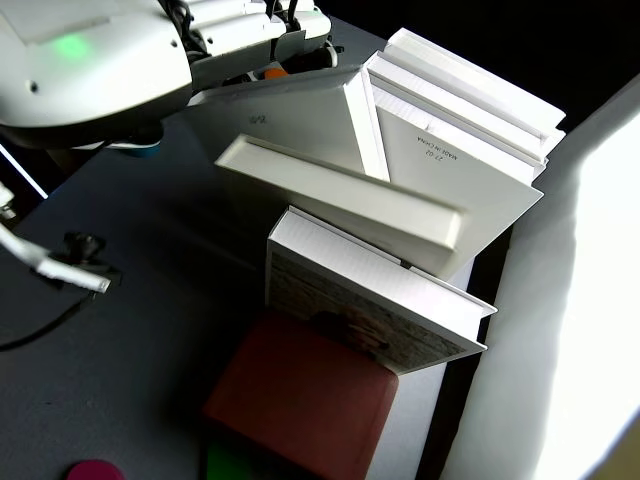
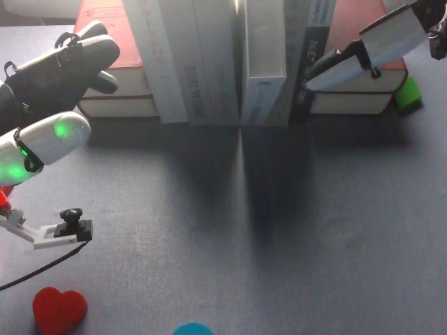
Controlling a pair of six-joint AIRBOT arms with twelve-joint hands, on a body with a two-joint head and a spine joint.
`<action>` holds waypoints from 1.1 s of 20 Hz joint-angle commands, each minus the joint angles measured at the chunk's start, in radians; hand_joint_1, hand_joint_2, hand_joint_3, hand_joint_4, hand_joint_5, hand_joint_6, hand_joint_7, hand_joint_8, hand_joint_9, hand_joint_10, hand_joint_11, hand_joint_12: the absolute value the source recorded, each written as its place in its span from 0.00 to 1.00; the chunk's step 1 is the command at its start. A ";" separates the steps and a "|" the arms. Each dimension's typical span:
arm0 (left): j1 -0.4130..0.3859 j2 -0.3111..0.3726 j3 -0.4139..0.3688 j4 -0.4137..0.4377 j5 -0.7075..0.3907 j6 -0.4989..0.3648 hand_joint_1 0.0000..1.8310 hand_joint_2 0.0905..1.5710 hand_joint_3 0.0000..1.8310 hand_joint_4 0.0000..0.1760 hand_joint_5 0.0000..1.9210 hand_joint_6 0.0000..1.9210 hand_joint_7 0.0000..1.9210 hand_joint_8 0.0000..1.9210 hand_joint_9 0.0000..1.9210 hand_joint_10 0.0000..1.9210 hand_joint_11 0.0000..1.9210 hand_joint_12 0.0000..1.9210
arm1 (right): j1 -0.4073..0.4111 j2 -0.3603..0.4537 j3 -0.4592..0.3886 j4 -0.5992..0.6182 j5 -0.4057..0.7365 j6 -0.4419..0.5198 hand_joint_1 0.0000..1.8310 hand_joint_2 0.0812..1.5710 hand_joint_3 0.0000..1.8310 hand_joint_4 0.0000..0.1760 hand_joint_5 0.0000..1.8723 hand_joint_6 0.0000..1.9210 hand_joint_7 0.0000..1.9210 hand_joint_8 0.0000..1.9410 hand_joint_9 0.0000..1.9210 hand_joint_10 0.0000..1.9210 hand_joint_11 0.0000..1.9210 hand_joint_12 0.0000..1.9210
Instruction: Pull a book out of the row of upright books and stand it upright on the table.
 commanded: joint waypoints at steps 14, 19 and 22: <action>-0.004 -0.010 -0.004 -0.011 -0.108 -0.010 0.53 0.56 0.00 0.07 0.40 0.06 0.15 0.00 0.20 0.02 0.00 0.75 | 0.147 -0.014 -0.017 -0.259 0.015 0.191 0.64 0.49 0.00 0.95 0.00 0.00 0.00 0.00 0.00 0.00 0.00 0.00; -0.006 -0.011 -0.004 -0.009 -0.108 -0.010 0.54 0.56 0.00 0.08 0.40 0.06 0.15 0.00 0.20 0.02 0.00 0.73 | 0.162 -0.061 0.022 -0.469 0.000 0.349 0.51 0.52 0.01 0.99 0.00 0.00 0.00 0.00 0.00 0.00 0.00 0.00; -0.006 -0.011 -0.004 -0.008 -0.108 -0.010 0.53 0.57 0.00 0.08 0.40 0.06 0.15 0.00 0.21 0.02 0.00 0.73 | 0.162 -0.084 0.021 -0.534 -0.009 0.355 0.57 0.52 0.00 0.91 0.00 0.00 0.00 0.00 0.00 0.00 0.00 0.00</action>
